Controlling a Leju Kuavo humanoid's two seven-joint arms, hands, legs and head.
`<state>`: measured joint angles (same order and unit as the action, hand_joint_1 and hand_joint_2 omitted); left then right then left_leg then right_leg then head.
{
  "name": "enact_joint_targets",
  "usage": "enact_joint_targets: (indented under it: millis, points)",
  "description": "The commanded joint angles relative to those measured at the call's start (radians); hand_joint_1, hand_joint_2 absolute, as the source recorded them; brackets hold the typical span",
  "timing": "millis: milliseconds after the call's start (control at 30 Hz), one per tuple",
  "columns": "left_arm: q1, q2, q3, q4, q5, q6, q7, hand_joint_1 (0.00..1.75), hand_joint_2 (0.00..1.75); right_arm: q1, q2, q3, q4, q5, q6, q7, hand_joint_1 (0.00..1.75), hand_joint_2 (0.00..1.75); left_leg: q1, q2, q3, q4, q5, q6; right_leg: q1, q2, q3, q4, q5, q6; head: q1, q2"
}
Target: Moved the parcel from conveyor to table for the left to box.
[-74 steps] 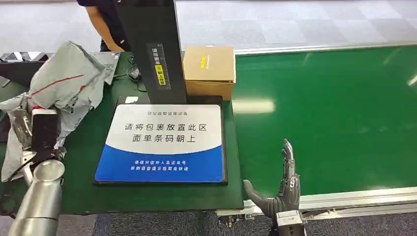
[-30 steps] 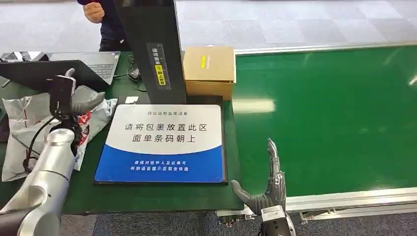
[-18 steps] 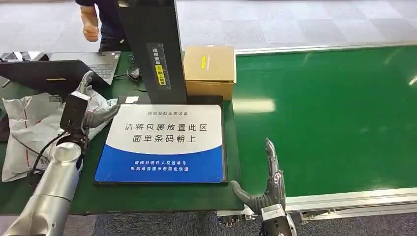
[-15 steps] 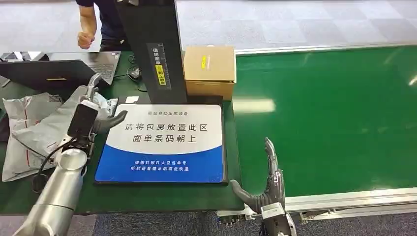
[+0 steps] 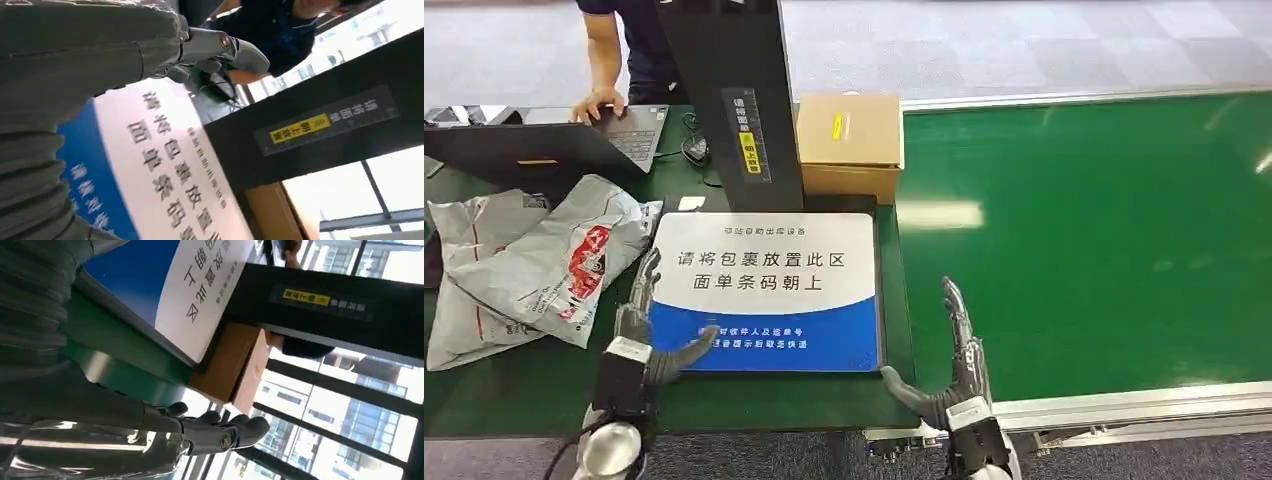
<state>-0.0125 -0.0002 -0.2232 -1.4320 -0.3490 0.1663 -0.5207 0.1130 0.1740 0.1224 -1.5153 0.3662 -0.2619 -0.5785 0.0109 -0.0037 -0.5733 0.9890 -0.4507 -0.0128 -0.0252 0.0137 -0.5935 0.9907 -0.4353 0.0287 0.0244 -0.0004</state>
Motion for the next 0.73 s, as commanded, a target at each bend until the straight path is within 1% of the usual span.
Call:
enact_joint_targets:
  millis: [33,67,100,133,167,233,367,433,467,500,533,567,733]
  points:
    - [0.062,-0.130,0.037,-0.033,-0.026,-0.020,0.023,0.00,1.75,-0.107,-0.004,0.015,0.140,0.003,0.042,0.062,0.00,0.00,0.000,0.001,0.002,-0.001,0.000,0.000,0.001,0.000,0.002,-0.001,0.000,-0.001,0.000,0.000]
    - [0.064,-0.138,0.043,-0.041,-0.034,-0.024,0.028,0.00,1.75,-0.120,-0.002,0.012,0.148,-0.001,0.048,0.070,0.00,0.00,0.001,0.001,0.003,-0.001,0.000,0.001,0.001,0.000,0.003,-0.001,0.000,-0.002,0.000,0.000]
    - [0.069,-0.146,0.049,-0.052,-0.046,-0.025,0.035,0.00,1.75,-0.129,-0.001,0.014,0.153,0.000,0.049,0.072,0.00,1.75,0.000,0.002,0.002,0.000,0.000,0.000,0.001,0.001,0.002,-0.001,0.001,-0.002,0.000,0.000]
    - [0.075,-0.153,0.057,-0.061,-0.059,-0.028,0.041,0.00,1.75,-0.140,0.001,0.015,0.160,0.008,0.048,0.089,0.00,1.75,0.000,0.002,0.003,-0.001,0.000,0.001,0.001,0.001,0.003,-0.001,0.001,-0.002,0.000,0.000]
    - [0.084,-0.164,0.068,-0.073,-0.060,-0.031,0.040,0.00,1.75,-0.152,0.001,0.021,0.168,0.041,0.021,0.094,0.00,1.75,0.001,0.002,0.002,-0.001,0.000,0.000,0.001,0.001,0.003,-0.001,0.001,-0.002,0.000,0.000]
    - [0.096,-0.169,0.071,-0.092,-0.069,-0.033,0.041,0.00,1.75,-0.170,0.004,0.028,0.179,0.053,0.015,0.097,0.00,1.75,0.001,0.003,0.003,-0.001,-0.001,0.000,0.001,0.002,0.003,-0.001,0.001,-0.002,0.000,0.000]
    - [0.103,-0.185,0.068,-0.104,-0.106,-0.010,0.046,0.00,1.75,-0.204,0.009,0.028,0.205,0.025,0.019,0.057,0.00,1.75,0.000,0.001,0.002,0.000,0.000,0.000,0.001,0.001,0.002,0.000,0.000,-0.001,0.000,0.000]
    - [0.105,-0.190,0.065,-0.106,-0.112,-0.005,0.046,0.00,1.75,-0.212,0.010,0.026,0.207,0.020,0.021,0.053,0.00,1.75,0.001,0.003,0.005,-0.001,-0.001,0.000,0.001,0.001,0.005,-0.001,0.000,-0.003,0.000,0.000]
    - [0.110,-0.193,0.065,-0.113,-0.113,-0.002,0.047,0.00,1.75,-0.219,0.009,0.027,0.221,0.022,0.016,0.049,0.00,1.75,0.000,0.002,0.003,-0.001,0.000,0.000,0.001,0.001,0.003,0.000,0.000,-0.001,0.000,0.000]
    - [0.114,-0.193,0.063,-0.116,-0.122,0.008,0.046,0.00,1.75,-0.227,0.006,0.029,0.235,0.019,0.015,0.048,0.00,1.75,0.001,0.002,0.005,-0.001,-0.001,0.001,0.001,0.001,0.004,-0.001,0.000,-0.002,0.000,0.000]
    - [0.119,-0.197,0.063,-0.120,-0.132,0.022,0.045,0.00,1.75,-0.233,0.005,0.029,0.253,0.010,0.024,0.056,0.00,1.75,0.001,0.002,0.004,-0.001,-0.001,0.001,0.001,0.001,0.004,-0.001,0.000,-0.002,0.000,0.000]
    - [0.121,-0.200,0.063,-0.119,-0.132,0.026,0.045,0.00,1.75,-0.235,-0.008,0.050,0.259,-0.009,0.088,0.063,0.00,1.75,0.001,0.001,0.003,-0.001,0.000,0.000,0.001,0.001,0.003,-0.001,0.000,-0.001,0.000,0.000]
    - [0.130,-0.209,0.059,-0.128,-0.132,0.032,0.042,0.00,1.75,-0.224,-0.006,0.073,0.254,0.022,0.114,0.074,0.00,1.75,0.001,0.001,0.004,-0.001,0.000,0.000,0.001,0.000,0.004,-0.001,0.000,-0.002,0.000,0.000]
